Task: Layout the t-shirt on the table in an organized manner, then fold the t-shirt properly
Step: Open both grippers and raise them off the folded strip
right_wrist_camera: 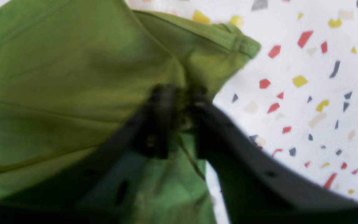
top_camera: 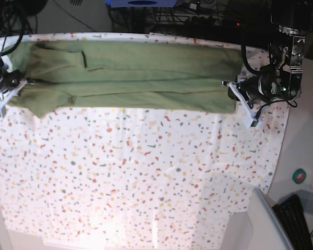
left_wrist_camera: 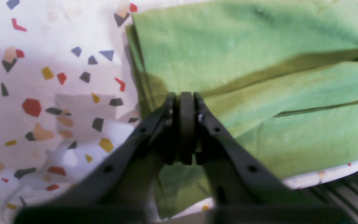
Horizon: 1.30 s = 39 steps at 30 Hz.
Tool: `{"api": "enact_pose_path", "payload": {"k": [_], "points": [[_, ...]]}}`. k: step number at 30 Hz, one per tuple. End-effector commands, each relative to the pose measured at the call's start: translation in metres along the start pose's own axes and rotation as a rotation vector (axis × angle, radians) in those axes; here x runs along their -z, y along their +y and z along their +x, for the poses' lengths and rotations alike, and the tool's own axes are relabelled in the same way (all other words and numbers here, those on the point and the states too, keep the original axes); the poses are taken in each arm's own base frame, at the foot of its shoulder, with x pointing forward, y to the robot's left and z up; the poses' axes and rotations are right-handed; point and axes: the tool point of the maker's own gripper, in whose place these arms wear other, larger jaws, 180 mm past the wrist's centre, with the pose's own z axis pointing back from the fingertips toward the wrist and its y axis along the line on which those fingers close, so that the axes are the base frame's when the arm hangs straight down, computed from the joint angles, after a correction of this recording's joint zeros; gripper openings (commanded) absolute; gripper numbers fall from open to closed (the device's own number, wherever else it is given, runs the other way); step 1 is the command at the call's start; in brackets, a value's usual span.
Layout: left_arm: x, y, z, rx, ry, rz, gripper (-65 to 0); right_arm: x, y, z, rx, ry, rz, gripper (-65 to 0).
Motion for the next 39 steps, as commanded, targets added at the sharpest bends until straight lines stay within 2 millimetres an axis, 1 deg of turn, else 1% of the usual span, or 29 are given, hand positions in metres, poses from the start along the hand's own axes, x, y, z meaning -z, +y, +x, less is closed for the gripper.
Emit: {"api": "enact_pose_path", "payload": {"k": [1,2,3,4,6,8,10,11,14,16,17,18,19,21,22,23,24,26,27,30,32,34,35,36,39], "points": [[-0.006,0.004,0.011,0.008,-0.032,0.005,-53.0,-0.009,-0.016,0.02,-0.003,-0.056,-0.036,-41.6],[-0.006,0.004,0.011,0.008,-0.032,0.005,-47.2,-0.011,-0.015,0.018,0.01,-0.061,-0.036,-38.3],[-0.006,0.004,0.01,0.008,-0.032,0.004,-40.8,-0.014,-0.017,0.018,0.021,-0.074,-0.042,-36.3],[-0.007,0.004,0.012,0.011,-0.038,0.004,-33.7,-0.019,-0.019,0.021,0.034,-0.093,-0.047,-36.2],[-0.009,0.001,0.016,0.017,-0.051,-0.001,-22.1,-0.029,-0.024,0.025,0.04,-0.123,-0.061,-36.6],[-0.016,-0.007,0.028,0.041,-0.088,-0.009,-12.7,-0.039,-0.026,0.03,0.03,-0.151,-0.069,-36.6],[-0.026,-0.013,0.037,0.065,-0.124,-0.014,-7.9,-0.046,-0.021,0.031,0.017,-0.167,-0.065,-36.6],[-0.034,-0.014,0.04,0.067,-0.151,-0.01,-6.9,-0.05,-0.019,0.032,0.006,-0.177,-0.063,-36.6],[-0.058,-0.026,0.054,0.024,-0.267,-0.02,-7.1,-0.056,-0.014,0.035,-0.006,-0.202,-0.058,-36.6],[-0.066,-0.027,0.051,-0.02,-0.287,-0.017,-7.2,-0.056,-0.009,0.037,0.004,-0.209,-0.049,-36.6],[-0.064,-0.029,0.047,-0.038,-0.28,-0.026,-7.7,-0.054,-0.007,0.036,0.011,-0.208,-0.044,-36.8],[-0.06,-0.032,0.042,-0.052,-0.269,-0.034,-10.9,-0.053,-0.004,0.034,0.018,-0.205,-0.037,-37.4],[-0.052,-0.037,0.033,-0.068,-0.243,-0.049,-18.3,-0.052,0.001,0.037,0.026,-0.212,-0.028,-40.1],[-0.035,-0.047,0.017,-0.088,-0.185,-0.082,-41.0,-0.046,0.008,0.035,0.041,-0.204,-0.011,-50.7],[-0.025,-0.05,0.01,-0.101,-0.163,-0.095,-56.4,-0.043,0.008,0.032,0.047,-0.193,-0.008,-58.8],[-0.015,-0.051,0.003,-0.119,-0.146,-0.102,-65.0,-0.04,0.008,0.031,0.055,-0.186,-0.007,-65.0],[-0.006,-0.05,-0.005,-0.138,-0.133,-0.105,-65.0,-0.036,0.007,0.032,0.066,-0.182,-0.006,-65.0],[0.011,-0.05,-0.018,-0.157,-0.111,-0.112,-65.0,-0.024,0.004,0.024,0.093,-0.144,-0.006,-65.0],[0.017,-0.051,-0.021,-0.161,-0.106,-0.115,-65.0,-0.019,0.003,0.022,0.107,-0.129,-0.006,-65.0],[0.034,-0.049,-0.035,-0.185,-0.077,-0.114,-65.0,0.002,-0.003,0.005,0.157,-0.055,-0.008,-65.0],[0.04,-0.047,-0.033,-0.196,-0.077,-0.112,-65.0,0.013,-0.005,-0.003,0.186,-0.014,-0.007,-65.0],[0.044,-0.036,-0.033,-0.205,-0.076,-0.094,-65.0,0.021,-0.006,-0.005,0.211,0.01,-0.004,-65.0],[0.047,-0.033,-0.033,-0.212,-0.071,-0.088,-65.0,0.025,-0.006,-0.004,0.224,0.018,-0.002,-65.0],[0.048,-0.028,-0.025,-0.214,-0.082,-0.082,-65.0,0.029,-0.005,0.0,0.236,0.019,0.002,-65.0],[0.05,-0.017,-0.014,-0.219,-0.088,-0.067,-65.0,0.037,-0.004,0.01,0.26,0.022,0.01,-65.0]]}}
